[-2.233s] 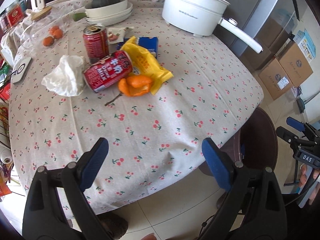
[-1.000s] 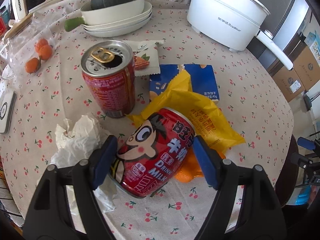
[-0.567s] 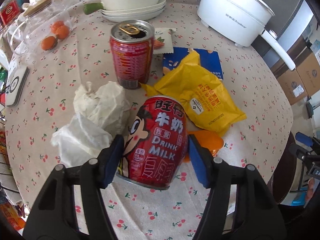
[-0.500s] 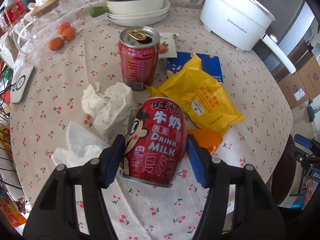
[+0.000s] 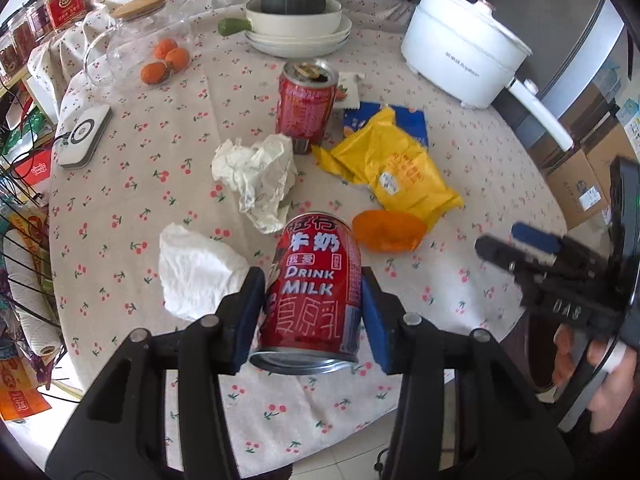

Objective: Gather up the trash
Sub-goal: 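Lift the red can with the left gripper while the right gripper grasps the yellow snack bag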

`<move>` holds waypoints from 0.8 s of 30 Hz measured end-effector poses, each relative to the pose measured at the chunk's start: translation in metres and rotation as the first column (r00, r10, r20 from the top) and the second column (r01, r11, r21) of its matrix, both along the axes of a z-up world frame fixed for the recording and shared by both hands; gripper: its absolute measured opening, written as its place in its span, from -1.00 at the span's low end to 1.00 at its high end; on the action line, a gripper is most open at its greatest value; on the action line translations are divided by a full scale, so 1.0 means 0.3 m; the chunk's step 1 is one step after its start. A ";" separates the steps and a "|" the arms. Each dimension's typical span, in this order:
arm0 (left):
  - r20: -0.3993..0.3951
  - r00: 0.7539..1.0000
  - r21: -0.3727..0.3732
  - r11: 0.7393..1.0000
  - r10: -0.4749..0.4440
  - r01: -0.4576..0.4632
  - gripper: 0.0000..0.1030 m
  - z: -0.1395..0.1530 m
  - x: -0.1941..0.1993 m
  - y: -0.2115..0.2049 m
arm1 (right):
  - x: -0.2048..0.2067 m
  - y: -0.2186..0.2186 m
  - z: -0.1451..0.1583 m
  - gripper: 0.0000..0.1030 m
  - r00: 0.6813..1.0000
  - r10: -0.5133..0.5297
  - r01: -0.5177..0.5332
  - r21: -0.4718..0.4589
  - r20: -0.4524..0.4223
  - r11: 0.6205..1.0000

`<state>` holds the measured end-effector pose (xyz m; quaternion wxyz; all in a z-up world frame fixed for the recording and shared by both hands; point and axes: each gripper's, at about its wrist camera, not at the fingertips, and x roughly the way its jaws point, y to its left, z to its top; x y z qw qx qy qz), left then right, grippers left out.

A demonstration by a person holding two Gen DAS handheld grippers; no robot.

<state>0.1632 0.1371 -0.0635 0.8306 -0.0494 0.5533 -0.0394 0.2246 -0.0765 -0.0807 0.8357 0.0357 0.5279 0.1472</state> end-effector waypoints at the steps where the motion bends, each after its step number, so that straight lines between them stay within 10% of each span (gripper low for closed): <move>1: -0.023 1.000 0.015 1.000 -0.006 0.006 -0.05 -0.024 -0.007 0.003 | 0.016 0.007 -0.010 0.60 1.000 -0.003 0.003 0.000 0.005 1.000; 11: -0.216 0.973 0.107 0.989 -0.078 0.103 -0.09 -0.188 -0.035 -0.009 | 0.150 0.054 -0.102 0.24 1.000 -0.013 0.012 0.046 0.020 0.999; 15: -0.199 0.979 0.072 0.996 -0.043 0.058 -0.12 -0.180 -0.026 0.018 | 0.185 0.101 -0.119 -0.05 0.998 0.043 -0.046 0.046 0.054 0.998; 18: -0.176 0.984 0.046 0.999 0.000 0.008 -0.13 -0.160 -0.017 0.046 | 0.187 0.139 -0.131 -0.65 0.991 0.108 -0.109 0.015 0.080 0.994; 24: -0.121 0.991 0.004 0.999 0.054 -0.054 -0.14 -0.106 -0.001 0.058 | 0.150 0.132 -0.073 -0.78 0.984 0.142 -0.147 0.044 0.110 0.988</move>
